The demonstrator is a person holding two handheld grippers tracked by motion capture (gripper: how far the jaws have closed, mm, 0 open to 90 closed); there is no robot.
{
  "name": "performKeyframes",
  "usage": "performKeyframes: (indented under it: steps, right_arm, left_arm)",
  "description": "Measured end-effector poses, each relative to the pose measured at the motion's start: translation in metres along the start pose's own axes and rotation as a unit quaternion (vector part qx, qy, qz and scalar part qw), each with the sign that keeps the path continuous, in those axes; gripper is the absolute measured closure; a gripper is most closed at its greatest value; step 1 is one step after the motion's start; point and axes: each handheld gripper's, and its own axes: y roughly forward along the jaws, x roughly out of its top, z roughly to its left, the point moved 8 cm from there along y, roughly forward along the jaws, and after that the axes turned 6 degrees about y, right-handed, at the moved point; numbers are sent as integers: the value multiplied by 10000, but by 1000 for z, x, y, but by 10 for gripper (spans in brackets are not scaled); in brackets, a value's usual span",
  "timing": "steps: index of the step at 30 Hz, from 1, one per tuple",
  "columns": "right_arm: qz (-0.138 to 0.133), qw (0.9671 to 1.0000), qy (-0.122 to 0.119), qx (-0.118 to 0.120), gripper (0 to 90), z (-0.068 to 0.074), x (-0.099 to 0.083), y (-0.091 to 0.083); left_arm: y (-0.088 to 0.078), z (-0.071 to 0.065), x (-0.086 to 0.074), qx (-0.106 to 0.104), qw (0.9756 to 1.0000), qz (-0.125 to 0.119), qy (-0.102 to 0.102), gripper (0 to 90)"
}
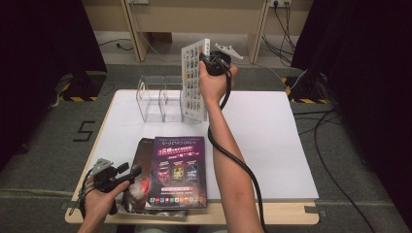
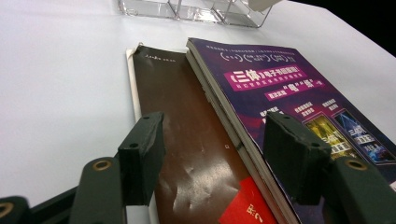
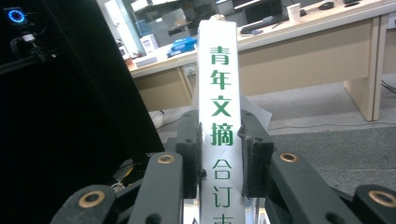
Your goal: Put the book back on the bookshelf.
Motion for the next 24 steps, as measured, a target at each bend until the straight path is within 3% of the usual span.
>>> performKeyframes:
  steps: [12, 18, 24]
  right_arm:
    - [-85, 9999, -133, -51, 734, -2, -5, 22]
    - [-91, 9990, -429, -94, 731, 3, -14, 18]
    - [-141, 9977, -657, -58, 729, 3, -26, 0]
  left_arm:
    - [2, 1, 2, -29, 10000, -9, 6, 379]
    - [1, 0, 1, -61, 10000, -9, -7, 379]
    - [2, 0, 0, -47, 10000, 4, -38, 382]
